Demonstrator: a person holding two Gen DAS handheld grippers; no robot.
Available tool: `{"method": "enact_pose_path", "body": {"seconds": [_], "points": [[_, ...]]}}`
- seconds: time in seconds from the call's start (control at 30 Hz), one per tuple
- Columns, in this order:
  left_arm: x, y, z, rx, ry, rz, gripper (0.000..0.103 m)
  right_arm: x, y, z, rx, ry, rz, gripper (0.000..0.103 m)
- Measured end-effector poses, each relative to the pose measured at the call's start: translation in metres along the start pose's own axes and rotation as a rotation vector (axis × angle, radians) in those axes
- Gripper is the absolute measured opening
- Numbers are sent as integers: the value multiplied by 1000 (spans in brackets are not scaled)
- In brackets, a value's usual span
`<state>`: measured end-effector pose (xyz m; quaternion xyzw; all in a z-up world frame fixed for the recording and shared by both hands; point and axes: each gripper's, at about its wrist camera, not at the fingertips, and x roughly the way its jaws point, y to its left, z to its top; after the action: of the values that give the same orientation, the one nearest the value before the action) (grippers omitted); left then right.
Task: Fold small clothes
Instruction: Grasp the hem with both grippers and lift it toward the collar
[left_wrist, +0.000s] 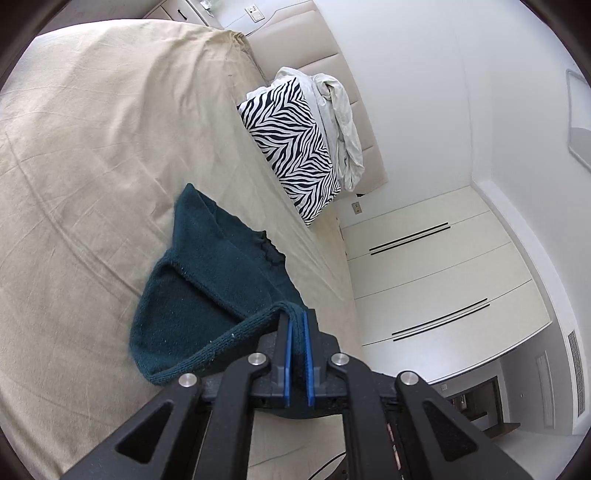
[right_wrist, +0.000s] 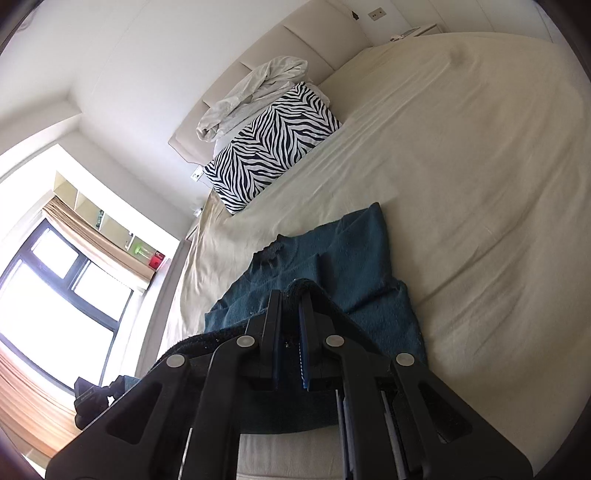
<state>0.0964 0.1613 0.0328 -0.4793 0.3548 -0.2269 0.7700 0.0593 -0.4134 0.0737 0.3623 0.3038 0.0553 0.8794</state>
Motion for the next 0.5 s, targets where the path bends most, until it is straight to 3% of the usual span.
{"method": "enact_pose_path", "body": {"seconds": [0.3,0.5], "points": [[74,21,67,-49,-5,60,6,98,-20,65,22,-18,-76,7],[126,40,108,-43,10,135,6,173,-38,84,32,4,-153,7]]}}
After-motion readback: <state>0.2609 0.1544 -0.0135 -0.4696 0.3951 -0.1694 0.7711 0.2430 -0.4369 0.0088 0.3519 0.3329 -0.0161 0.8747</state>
